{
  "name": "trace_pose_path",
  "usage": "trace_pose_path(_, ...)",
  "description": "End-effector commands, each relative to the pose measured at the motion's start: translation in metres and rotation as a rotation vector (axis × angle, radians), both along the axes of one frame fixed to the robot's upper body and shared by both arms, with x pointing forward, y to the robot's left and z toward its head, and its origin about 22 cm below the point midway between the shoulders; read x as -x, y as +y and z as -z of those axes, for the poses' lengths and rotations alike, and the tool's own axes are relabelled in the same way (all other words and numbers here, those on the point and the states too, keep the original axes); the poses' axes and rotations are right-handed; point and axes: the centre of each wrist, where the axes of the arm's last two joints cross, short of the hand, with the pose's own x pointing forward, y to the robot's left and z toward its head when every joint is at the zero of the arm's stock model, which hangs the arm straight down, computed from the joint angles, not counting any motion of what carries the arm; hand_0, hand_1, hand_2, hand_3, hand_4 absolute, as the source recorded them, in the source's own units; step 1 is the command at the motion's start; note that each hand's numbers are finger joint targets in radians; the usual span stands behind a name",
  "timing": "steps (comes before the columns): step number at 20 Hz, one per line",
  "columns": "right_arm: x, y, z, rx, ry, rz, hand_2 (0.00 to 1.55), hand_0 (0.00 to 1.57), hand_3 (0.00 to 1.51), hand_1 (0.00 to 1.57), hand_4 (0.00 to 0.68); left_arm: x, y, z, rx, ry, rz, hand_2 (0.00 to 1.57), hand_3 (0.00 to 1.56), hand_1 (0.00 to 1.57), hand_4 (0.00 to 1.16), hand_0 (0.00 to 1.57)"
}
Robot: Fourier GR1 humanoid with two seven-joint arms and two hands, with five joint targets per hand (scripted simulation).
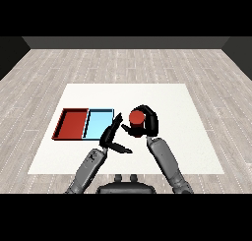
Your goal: Pick the red can and put it in the red box
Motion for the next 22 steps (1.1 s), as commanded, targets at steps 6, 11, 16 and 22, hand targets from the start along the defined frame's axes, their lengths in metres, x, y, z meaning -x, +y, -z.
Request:
trace_pose_path(6, -0.004, 0.015, 0.015, 0.015, -0.003, -0.032, 1.48, 1.57, 1.42, 1.57, 0.65, 0.0, -0.026, 0.004, 0.03, 0.066, 0.059, 0.0, 0.0, 0.0, 0.0, 0.0)
trace_pose_path(11, 0.0, 0.011, 0.002, -0.023, -0.018, -0.075, 1.47, 1.57, 1.41, 1.57, 0.629, 0.004, -0.044, -0.003, 0.033, 0.068, 0.068, 0.0, 0.0, 0.0, 0.0, 0.0)
trace_pose_path(16, 0.005, 0.021, -0.006, -0.009, -0.031, -0.083, 1.48, 1.57, 1.41, 1.57, 0.629, -0.023, -0.032, 0.019, 0.02, 0.089, 0.052, 0.0, 0.0, 0.0, 0.0, 0.0)
trace_pose_path(22, 0.0, 0.025, 0.001, -0.029, -0.049, -0.1, 1.48, 1.57, 1.41, 1.57, 0.657, -0.021, -0.026, 0.003, 0.049, 0.068, 0.099, 0.0, 0.0, 0.0, 0.0, 0.0)
